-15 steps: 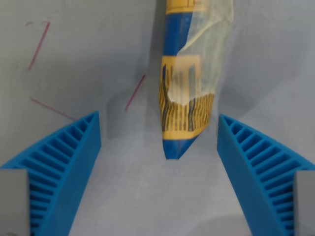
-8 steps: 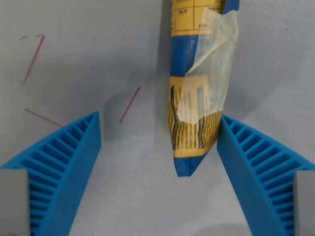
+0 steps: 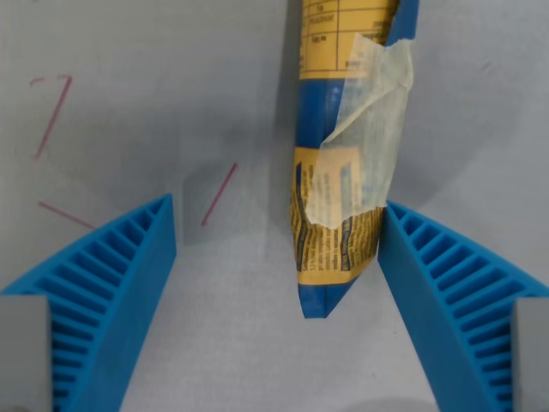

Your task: Move above the blue bag

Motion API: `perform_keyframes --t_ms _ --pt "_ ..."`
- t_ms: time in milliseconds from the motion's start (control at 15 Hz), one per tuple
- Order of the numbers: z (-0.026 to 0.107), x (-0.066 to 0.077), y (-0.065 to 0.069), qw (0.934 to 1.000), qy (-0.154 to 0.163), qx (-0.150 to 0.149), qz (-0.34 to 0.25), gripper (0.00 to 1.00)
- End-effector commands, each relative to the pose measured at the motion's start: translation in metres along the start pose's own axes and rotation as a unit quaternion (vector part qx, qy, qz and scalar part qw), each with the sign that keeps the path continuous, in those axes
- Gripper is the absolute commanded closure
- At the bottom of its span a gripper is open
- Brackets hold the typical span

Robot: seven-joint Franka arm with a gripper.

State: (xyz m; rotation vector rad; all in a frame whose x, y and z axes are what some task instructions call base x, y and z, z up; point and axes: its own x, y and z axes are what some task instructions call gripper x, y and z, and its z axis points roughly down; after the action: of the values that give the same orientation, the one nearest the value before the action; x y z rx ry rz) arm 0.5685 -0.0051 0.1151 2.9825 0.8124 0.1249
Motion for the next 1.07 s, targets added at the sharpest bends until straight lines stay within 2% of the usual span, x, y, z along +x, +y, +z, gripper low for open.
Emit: perform_keyframes --t_ms 67,1067 --pt "0.0022 0.0091 0.0042 0.9999 -0.005 -0.009 0.014 0.00" --pt "-0.0023 0.0125 0.0094 0.9997 -0.004 -0.011 0.021 0.00"
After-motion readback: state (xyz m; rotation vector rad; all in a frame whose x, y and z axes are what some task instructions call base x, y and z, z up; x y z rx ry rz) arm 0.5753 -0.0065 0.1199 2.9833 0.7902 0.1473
